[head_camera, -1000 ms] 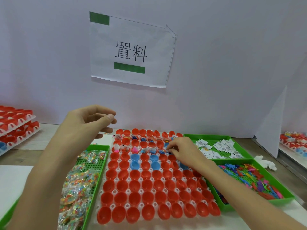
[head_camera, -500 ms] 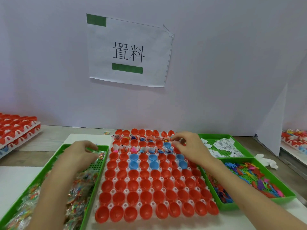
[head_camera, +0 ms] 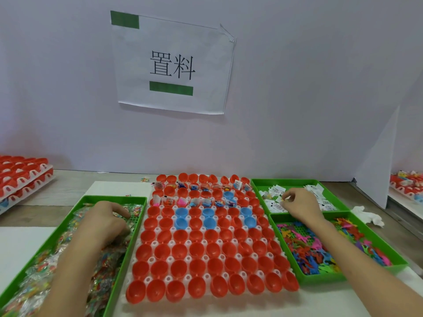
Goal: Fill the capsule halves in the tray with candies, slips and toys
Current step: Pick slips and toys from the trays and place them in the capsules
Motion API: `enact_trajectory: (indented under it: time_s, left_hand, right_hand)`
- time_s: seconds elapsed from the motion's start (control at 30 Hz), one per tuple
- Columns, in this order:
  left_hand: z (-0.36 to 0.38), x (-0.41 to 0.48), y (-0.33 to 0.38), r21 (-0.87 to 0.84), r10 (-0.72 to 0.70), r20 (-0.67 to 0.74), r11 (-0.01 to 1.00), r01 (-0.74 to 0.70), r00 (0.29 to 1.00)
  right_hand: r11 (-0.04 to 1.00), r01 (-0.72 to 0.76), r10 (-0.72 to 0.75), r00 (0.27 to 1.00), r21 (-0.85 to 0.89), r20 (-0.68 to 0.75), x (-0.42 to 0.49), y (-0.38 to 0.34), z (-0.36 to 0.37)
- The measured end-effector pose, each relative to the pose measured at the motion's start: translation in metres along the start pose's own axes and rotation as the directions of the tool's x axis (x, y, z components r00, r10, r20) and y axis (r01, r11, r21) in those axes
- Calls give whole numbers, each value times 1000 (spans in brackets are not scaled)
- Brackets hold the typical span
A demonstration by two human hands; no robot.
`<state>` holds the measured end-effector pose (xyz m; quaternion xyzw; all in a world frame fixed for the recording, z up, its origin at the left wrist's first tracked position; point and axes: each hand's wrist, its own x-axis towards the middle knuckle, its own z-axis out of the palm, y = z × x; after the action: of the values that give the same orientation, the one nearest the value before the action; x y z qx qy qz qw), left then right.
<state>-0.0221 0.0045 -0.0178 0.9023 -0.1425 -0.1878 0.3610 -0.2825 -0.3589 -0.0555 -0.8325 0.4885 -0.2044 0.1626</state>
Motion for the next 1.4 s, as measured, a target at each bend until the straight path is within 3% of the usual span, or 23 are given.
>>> enact_trajectory:
  time_s: [0.17,0.37,0.5,0.6,0.8,1.13,1.4]
  left_hand:
    - [-5,-2,3,-24,77,-54,997,-78,996]
    - [-22,-18,22,-170,265,-165,941,-292,950]
    - [-20,-39,45,-354,360,2,873,-336,933]
    - [-4,-53,62,-393,432,151,851,-347,889]
    - [22,-75,86,-485,571,260,775,-406,779]
    - [34,-86,96,-643,609,152,659,-390,779]
    - [47,-96,104,-720,610,8,554,-419,792]
  right_hand:
    - [998,2,2,998,66,-66,-6,0,2]
    - [989,-13,35,989,148,-143,-12,0,4]
    - [989,-27,52,985,144,-167,-11,1,0]
    - [985,-48,76,984,167,-162,-10,1,-5]
    - [959,-54,87,990,279,-109,-11,-2,-16]
    - [900,-14,85,986,435,-144,-19,-10,-39]
    - [772,-39,180,970,635,-161,-18,-17,-45]
